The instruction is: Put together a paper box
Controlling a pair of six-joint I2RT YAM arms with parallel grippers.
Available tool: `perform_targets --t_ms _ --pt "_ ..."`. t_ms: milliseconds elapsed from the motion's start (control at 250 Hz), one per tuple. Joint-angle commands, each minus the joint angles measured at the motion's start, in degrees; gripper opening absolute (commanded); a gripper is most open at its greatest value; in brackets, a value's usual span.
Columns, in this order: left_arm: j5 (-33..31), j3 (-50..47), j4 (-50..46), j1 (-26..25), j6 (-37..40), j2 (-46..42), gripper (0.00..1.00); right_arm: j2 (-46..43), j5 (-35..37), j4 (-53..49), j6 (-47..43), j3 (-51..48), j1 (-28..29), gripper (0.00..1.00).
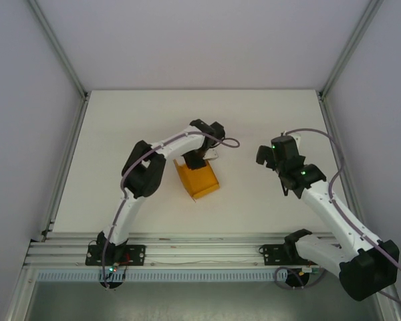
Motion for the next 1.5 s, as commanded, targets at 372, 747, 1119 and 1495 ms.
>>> perform_targets --t_ms 372,747,1119,1495 --pt "-13.46 3.66 8.65 -5.11 -1.50 10.84 0.01 0.04 -0.67 -1.62 0.27 -1.32 -0.52 1.00" --pt "-7.16 3.89 6.50 -5.19 6.29 -0.85 0.61 -1.29 -3.66 -1.79 -0.61 -0.97 -0.58 1.00" --pt "0.21 0.81 14.97 -3.15 3.87 -14.95 1.00 -6.41 -6.44 -0.97 -4.20 -1.60 -0.83 1.00" --pt "-3.96 -12.62 30.81 10.47 -30.83 -39.65 1.00 14.66 -35.88 11.56 -36.96 3.80 1.28 0.99"
